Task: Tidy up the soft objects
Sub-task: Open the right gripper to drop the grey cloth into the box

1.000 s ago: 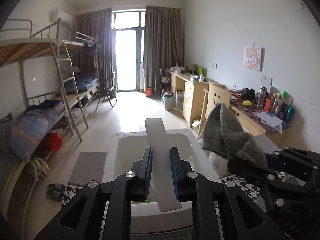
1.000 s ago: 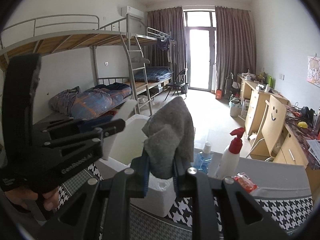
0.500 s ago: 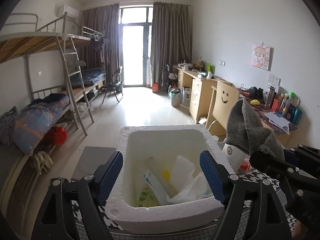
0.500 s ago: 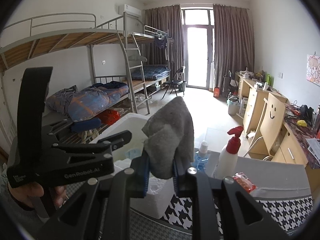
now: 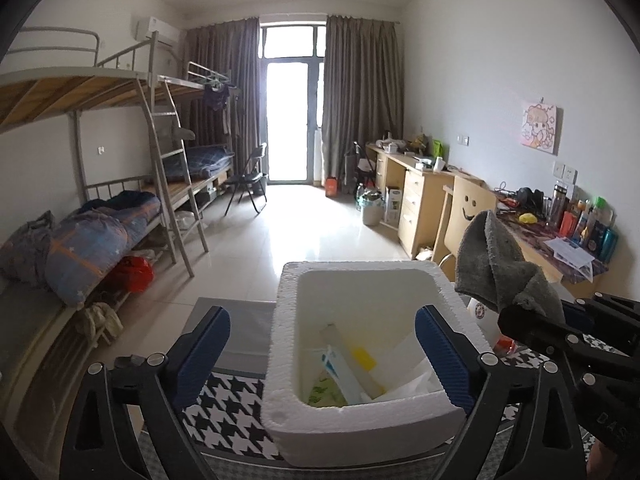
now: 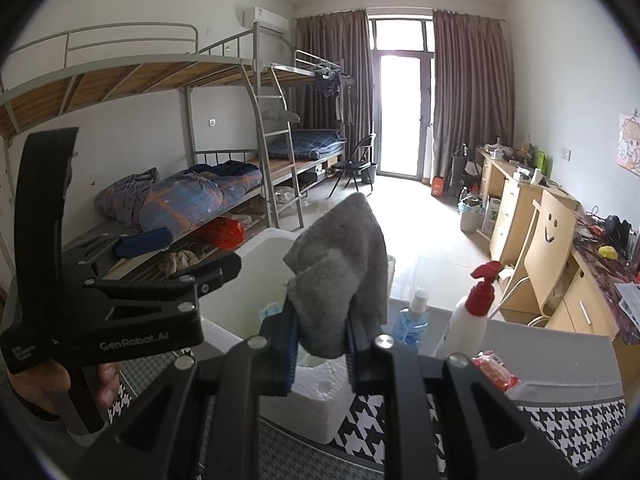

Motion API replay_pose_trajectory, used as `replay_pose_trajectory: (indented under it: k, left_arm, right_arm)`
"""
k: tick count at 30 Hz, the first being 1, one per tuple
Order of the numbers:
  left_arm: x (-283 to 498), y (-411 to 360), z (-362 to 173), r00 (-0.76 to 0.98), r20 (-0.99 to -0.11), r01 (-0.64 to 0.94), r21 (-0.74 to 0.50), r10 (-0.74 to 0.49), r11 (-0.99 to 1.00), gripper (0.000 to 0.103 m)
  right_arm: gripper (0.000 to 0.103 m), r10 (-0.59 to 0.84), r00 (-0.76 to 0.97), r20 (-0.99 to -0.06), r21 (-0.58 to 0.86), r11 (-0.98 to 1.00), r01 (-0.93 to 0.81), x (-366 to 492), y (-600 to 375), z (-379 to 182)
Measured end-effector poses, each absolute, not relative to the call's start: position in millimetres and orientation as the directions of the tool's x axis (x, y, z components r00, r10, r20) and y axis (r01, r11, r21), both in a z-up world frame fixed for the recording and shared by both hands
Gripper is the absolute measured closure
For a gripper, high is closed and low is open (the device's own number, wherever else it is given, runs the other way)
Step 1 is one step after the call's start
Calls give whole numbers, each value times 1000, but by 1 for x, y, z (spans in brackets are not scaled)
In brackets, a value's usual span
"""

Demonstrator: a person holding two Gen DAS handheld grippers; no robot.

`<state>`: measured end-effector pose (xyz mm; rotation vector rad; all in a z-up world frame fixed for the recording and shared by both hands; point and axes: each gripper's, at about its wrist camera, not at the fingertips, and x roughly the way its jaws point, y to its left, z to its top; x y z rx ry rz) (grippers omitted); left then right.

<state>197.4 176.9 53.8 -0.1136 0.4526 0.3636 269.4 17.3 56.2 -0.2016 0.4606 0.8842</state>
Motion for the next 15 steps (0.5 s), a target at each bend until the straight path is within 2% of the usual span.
replay_pose_trajectory:
  k: [3,15]
  left_arm:
    - [193,178,55,835,-434,-382,-16,338,924,2]
    - [177,186,52,820,-428,-424,-6,381,905,1]
  right_arm:
    - [80,702,537,-468,15,614,-789,269,20,56]
    - [80,708,516,-483,14,595,-803,272,33,52]
